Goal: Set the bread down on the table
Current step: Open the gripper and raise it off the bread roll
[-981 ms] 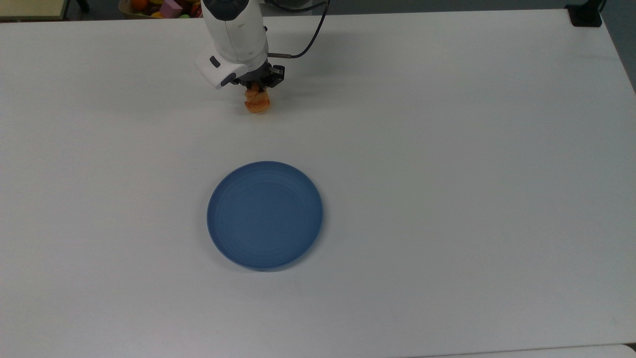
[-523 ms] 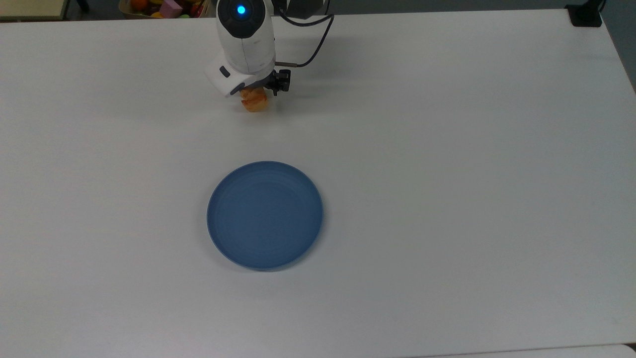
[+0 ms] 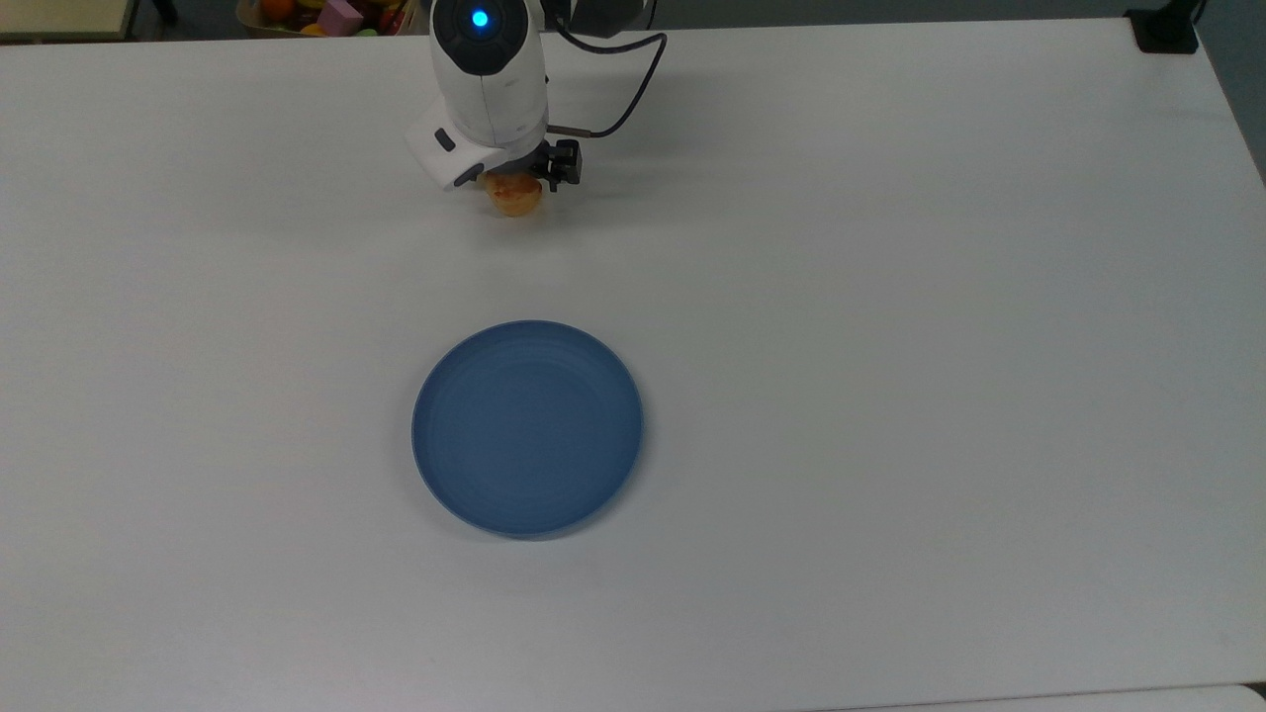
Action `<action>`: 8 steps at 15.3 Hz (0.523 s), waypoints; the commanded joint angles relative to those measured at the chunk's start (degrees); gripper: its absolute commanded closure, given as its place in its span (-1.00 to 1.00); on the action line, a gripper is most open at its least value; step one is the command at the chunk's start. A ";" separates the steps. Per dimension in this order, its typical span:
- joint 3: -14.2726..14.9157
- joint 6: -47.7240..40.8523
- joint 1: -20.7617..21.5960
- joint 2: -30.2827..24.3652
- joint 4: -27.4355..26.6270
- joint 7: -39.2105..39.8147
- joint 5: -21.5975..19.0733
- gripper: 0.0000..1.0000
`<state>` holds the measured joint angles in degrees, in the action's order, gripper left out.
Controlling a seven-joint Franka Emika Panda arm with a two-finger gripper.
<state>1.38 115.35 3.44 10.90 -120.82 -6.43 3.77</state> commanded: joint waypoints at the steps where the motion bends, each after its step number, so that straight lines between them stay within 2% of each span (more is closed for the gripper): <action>1: 0.03 0.41 0.43 -2.63 0.06 -1.40 1.06 -1.00; 5: 0.03 -3.62 -0.09 -3.95 6.98 -0.78 0.97 -1.00; 8: 0.11 -10.73 -1.15 -4.39 16.81 1.32 -0.16 -1.00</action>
<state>1.43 111.46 3.06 7.49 -111.59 -6.56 3.78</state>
